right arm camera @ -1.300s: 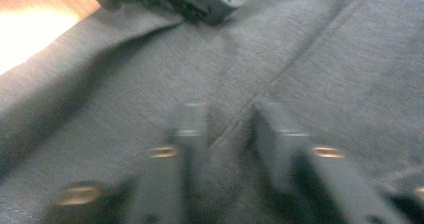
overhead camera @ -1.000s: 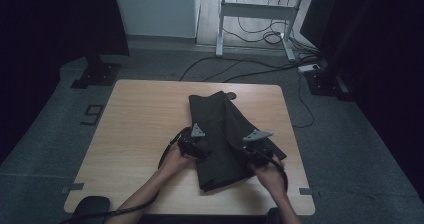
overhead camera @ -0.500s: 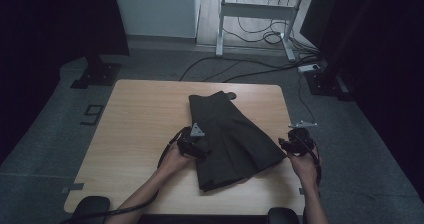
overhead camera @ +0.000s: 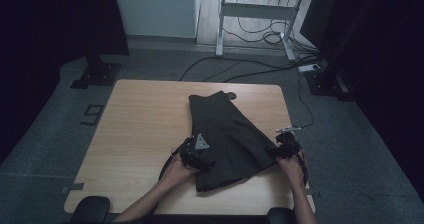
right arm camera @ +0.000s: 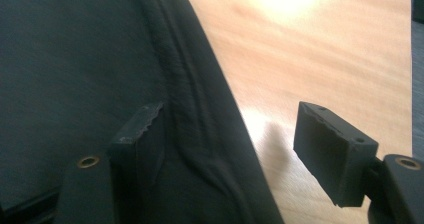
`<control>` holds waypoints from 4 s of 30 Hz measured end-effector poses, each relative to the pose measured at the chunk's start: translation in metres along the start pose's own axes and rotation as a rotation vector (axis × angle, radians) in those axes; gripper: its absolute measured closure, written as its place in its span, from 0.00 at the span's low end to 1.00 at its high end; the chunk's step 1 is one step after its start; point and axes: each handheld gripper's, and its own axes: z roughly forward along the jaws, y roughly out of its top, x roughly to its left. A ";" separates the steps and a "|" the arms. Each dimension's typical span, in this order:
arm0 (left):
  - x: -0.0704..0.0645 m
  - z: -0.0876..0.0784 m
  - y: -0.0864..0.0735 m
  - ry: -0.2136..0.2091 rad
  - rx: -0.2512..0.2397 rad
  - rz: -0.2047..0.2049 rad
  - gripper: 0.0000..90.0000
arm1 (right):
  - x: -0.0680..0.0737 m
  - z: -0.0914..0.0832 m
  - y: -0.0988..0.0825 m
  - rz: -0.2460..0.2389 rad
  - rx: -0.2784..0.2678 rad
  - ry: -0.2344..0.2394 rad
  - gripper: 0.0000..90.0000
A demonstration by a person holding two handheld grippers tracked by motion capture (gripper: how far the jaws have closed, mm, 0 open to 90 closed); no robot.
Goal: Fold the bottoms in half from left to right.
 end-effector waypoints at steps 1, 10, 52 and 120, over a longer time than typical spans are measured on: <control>0.002 0.001 -0.001 -0.005 0.002 -0.016 0.10 | -0.001 0.000 -0.002 0.017 -0.017 0.010 0.34; 0.020 -0.006 -0.006 0.028 0.054 -0.015 0.08 | 0.020 -0.016 -0.013 -0.070 0.024 0.057 0.42; 0.095 -0.012 -0.021 0.058 0.066 -0.201 0.10 | 0.086 0.018 0.027 -0.119 -0.052 0.149 0.28; 0.152 -0.022 0.008 0.148 0.067 -0.246 0.21 | 0.140 0.044 0.123 -0.139 -0.066 0.250 0.19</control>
